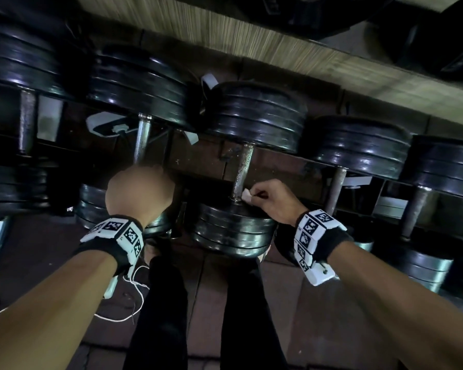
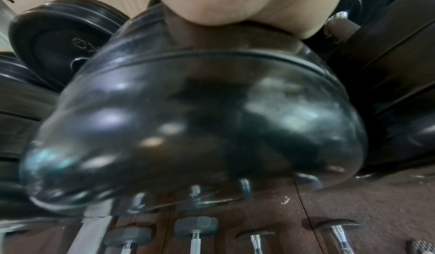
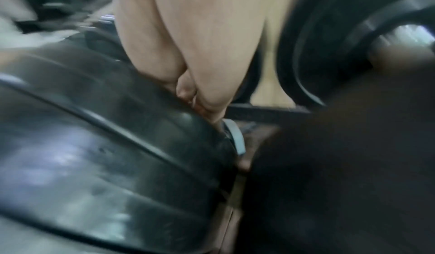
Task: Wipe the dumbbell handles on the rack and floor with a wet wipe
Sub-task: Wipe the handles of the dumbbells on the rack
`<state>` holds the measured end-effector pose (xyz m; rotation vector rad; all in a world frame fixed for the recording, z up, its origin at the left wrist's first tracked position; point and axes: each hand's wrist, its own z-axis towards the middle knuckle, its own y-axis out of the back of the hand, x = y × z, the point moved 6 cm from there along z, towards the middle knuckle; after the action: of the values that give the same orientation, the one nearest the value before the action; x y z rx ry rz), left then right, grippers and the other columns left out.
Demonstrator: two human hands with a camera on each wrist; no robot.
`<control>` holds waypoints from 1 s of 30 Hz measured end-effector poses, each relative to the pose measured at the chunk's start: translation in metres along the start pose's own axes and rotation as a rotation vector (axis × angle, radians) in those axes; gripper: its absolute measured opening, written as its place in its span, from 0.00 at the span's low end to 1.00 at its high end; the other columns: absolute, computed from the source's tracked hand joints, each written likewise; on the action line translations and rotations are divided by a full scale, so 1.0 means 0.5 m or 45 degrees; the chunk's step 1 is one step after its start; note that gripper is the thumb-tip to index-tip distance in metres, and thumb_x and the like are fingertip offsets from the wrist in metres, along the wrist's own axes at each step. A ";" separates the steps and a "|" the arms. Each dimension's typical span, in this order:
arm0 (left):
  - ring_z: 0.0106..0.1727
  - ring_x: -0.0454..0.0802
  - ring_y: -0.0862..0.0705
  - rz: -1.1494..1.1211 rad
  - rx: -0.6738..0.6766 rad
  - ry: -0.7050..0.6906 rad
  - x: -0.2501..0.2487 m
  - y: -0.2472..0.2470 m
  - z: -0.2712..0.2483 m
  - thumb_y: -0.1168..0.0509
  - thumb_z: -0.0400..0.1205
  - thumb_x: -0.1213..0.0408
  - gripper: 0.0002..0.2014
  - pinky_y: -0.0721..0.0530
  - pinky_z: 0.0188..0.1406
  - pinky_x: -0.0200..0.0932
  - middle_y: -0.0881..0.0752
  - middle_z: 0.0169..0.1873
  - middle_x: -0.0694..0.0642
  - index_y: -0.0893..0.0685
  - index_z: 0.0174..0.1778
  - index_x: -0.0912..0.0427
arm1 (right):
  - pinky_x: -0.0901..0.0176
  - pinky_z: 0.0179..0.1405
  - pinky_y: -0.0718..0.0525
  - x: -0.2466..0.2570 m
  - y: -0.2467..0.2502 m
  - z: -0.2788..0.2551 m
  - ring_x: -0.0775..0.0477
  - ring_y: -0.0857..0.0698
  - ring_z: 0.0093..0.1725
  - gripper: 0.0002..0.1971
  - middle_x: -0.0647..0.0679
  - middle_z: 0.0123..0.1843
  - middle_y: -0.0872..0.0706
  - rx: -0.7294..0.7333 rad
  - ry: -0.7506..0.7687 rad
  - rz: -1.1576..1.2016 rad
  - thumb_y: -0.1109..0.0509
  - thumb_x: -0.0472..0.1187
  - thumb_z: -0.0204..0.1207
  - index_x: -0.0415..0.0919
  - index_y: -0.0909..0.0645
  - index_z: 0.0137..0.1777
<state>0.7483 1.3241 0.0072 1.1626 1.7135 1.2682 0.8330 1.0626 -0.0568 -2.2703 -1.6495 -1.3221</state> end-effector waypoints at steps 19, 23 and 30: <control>0.26 0.61 0.20 -0.028 0.040 -0.026 -0.004 -0.003 0.000 0.32 0.76 0.56 0.12 0.26 0.25 0.43 0.21 0.22 0.58 0.17 0.30 0.60 | 0.52 0.51 0.19 0.009 -0.007 0.031 0.32 0.12 0.55 0.09 0.33 0.53 0.11 -0.008 -0.255 -0.351 0.30 0.43 0.82 0.39 0.12 0.49; 0.25 0.61 0.20 -0.022 -0.008 -0.057 -0.001 0.000 0.001 0.32 0.76 0.57 0.12 0.26 0.24 0.43 0.21 0.21 0.57 0.17 0.30 0.61 | 0.58 0.54 0.26 0.024 -0.029 0.050 0.37 0.15 0.63 0.09 0.36 0.60 0.12 0.006 -0.225 -0.288 0.29 0.34 0.80 0.31 0.12 0.57; 0.31 0.62 0.17 -0.042 0.007 -0.022 -0.003 0.001 -0.002 0.34 0.79 0.54 0.12 0.20 0.27 0.46 0.16 0.27 0.57 0.15 0.36 0.59 | 0.64 0.36 0.27 0.035 -0.008 -0.032 0.56 0.19 0.38 0.11 0.52 0.36 0.14 -0.092 -0.131 -0.014 0.27 0.49 0.82 0.50 0.14 0.38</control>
<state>0.7481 1.3223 0.0079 1.1409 1.7177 1.2305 0.8212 1.0698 -0.0371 -2.4119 -1.6737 -1.3088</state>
